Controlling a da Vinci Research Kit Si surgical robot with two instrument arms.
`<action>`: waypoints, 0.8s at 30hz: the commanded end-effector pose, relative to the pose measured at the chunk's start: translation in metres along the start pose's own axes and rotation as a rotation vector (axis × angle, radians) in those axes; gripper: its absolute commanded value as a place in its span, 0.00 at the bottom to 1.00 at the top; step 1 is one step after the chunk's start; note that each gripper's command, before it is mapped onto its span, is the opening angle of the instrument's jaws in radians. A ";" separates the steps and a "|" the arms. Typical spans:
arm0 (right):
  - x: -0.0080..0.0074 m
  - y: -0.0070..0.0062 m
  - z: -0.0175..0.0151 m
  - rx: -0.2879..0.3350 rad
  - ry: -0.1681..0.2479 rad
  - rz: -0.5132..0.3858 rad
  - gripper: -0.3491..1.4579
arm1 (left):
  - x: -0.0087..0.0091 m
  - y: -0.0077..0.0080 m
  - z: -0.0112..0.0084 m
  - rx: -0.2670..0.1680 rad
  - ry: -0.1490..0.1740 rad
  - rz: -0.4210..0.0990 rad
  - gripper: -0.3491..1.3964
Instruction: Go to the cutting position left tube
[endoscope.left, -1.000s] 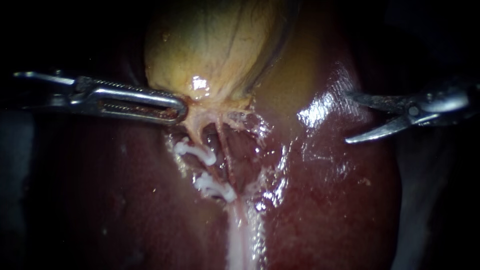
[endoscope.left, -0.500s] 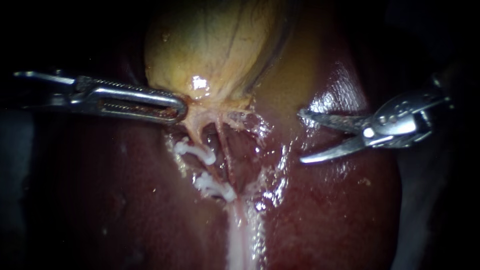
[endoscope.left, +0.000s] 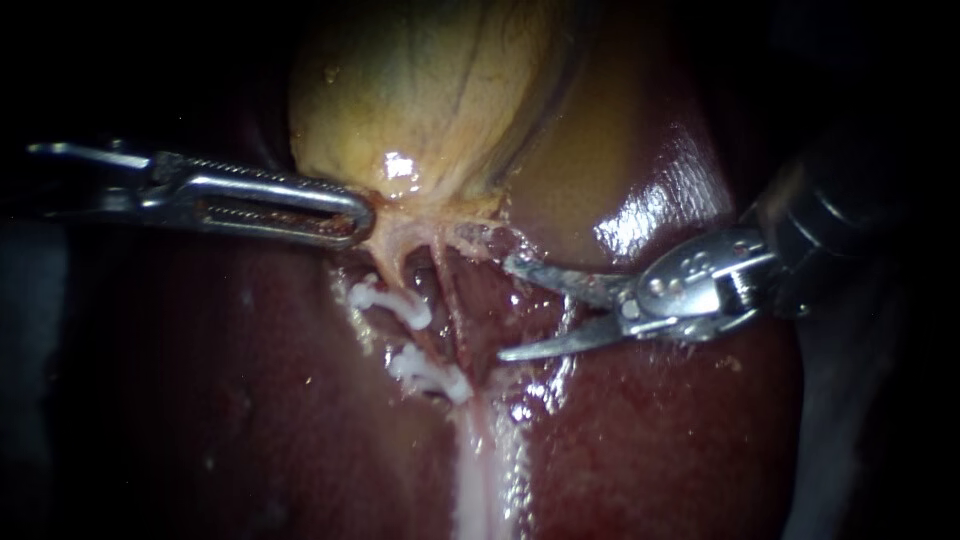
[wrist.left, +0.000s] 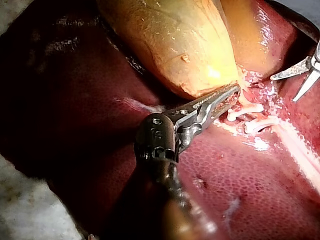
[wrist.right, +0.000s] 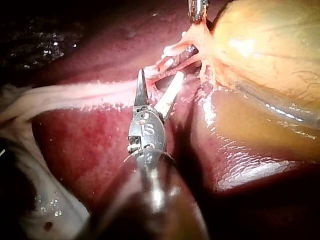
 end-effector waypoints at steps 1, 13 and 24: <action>-0.0001 -0.0001 0.0004 0.005 -0.001 -0.004 0.98 | 0.0000 0.0000 0.0000 0.000 0.000 0.000 0.00; -0.0014 -0.0012 0.0042 0.041 -0.019 0.014 0.98 | 0.0000 0.0000 0.0000 0.001 0.000 0.000 0.00; -0.0023 -0.0014 0.0062 0.055 -0.032 0.034 0.98 | 0.0000 0.0001 0.0000 0.001 0.001 0.000 0.00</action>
